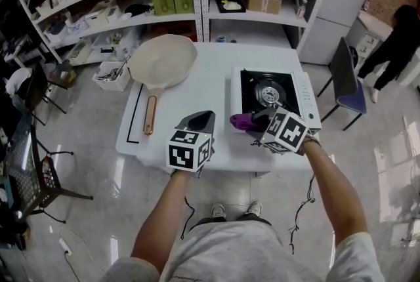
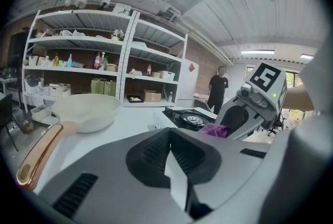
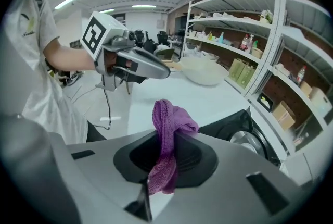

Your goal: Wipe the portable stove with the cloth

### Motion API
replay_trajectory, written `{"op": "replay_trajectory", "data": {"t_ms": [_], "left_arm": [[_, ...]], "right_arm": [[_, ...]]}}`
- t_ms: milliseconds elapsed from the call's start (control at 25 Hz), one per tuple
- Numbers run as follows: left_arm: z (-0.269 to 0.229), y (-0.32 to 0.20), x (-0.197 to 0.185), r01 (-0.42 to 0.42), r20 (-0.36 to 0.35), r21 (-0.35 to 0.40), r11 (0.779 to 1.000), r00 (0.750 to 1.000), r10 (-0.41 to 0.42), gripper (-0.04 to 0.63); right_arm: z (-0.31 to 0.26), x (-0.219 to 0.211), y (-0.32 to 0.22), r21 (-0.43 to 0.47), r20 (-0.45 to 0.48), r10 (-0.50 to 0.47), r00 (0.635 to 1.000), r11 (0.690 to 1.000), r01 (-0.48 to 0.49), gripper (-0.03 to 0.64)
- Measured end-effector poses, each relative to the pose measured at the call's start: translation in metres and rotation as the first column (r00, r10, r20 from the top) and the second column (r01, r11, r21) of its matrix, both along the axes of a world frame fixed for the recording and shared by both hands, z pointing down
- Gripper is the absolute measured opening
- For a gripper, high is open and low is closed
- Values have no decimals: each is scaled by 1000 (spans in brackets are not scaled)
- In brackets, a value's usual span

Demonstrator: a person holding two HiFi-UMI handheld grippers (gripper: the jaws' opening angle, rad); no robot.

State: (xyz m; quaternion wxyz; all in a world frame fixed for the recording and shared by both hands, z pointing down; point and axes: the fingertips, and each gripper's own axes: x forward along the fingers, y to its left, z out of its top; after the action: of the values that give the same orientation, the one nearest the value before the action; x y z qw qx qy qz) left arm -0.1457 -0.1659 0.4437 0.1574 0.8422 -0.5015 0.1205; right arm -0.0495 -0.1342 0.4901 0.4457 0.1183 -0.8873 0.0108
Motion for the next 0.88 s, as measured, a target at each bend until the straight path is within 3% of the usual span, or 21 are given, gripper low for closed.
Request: {"op": "replay_trajectory", "data": {"t_ms": [120,200,320,480,640,880], "left_arm": [[-4,-3,-3,-4,-5,6,1000,1000,4,5],[-8,-5,-3,-8,-8,11,1000,1000,8,5],[-13,-8,-3,-19,-15,17,1000,1000,19,5],[-13,-10,2,-38,-19,21,999,999,38,5],[-12,-16,2,-41,-23,23,999,999,41,5],[-16,-28,1,-35,-20,28,999,999,36,5]], "right_arm": [[-7,-6,-10,-70,71,134,988,989,-129,63],[-10,-8,-18,-125,102,242,965,965,-229,63],[-19,-13,-28,-224,146,397,906,905,-360,63],[-23,-17,-40,-349,183,545,818,814,-464,63],[-20,-19,-56,-417,186,634,750,742,-525,63],[-21,-24,-71,-455,167,655,737,715,-531,63]]}}
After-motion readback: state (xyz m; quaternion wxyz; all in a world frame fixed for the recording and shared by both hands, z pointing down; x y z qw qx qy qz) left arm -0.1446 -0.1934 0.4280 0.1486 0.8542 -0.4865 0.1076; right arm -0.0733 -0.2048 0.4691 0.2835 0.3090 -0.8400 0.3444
